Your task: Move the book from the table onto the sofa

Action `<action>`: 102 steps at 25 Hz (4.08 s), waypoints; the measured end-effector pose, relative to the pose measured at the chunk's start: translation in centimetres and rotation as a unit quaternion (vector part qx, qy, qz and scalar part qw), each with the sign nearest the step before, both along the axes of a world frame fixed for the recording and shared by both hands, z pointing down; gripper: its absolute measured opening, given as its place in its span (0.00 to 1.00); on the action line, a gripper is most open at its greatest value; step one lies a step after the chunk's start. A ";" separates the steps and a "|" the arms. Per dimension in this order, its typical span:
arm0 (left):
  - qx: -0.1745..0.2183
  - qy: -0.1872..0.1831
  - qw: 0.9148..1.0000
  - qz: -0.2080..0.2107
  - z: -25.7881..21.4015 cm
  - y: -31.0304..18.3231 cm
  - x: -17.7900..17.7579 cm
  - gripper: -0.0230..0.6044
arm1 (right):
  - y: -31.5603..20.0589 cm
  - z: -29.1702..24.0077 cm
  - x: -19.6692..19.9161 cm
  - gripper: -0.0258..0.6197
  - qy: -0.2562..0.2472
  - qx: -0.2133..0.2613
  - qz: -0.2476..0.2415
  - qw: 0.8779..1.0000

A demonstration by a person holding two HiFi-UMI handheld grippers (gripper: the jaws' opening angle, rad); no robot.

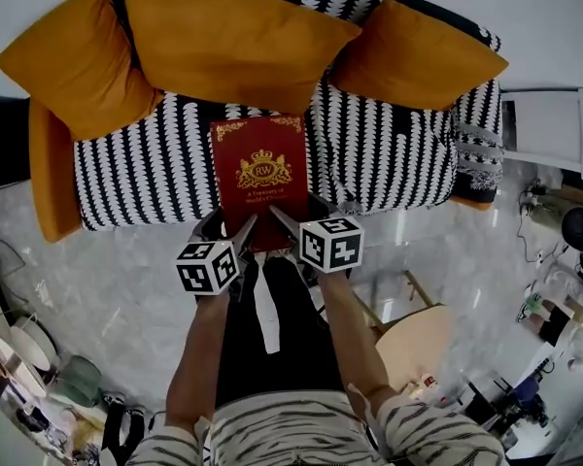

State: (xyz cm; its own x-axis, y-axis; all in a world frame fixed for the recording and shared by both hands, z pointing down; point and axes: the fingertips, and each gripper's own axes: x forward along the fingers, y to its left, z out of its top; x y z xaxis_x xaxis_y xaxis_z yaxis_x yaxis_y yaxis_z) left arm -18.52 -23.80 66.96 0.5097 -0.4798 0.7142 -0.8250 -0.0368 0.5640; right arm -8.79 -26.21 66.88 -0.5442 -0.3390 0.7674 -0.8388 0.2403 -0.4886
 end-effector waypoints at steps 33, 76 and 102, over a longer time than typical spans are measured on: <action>-0.077 -0.016 0.997 0.008 16.7 -2.2 -1.3 0.55 | -2.0 17.0 -1.0 0.54 0.024 -0.068 -0.004 0.997; -0.134 -0.029 0.990 -0.025 22.7 -2.0 -2.4 0.48 | -2.8 22.7 -1.4 0.53 0.081 -0.127 -0.016 0.988; -0.081 -0.065 0.994 -0.021 15.4 1.7 -1.6 0.32 | 0.9 14.6 -1.0 0.41 0.072 -0.039 -0.013 0.997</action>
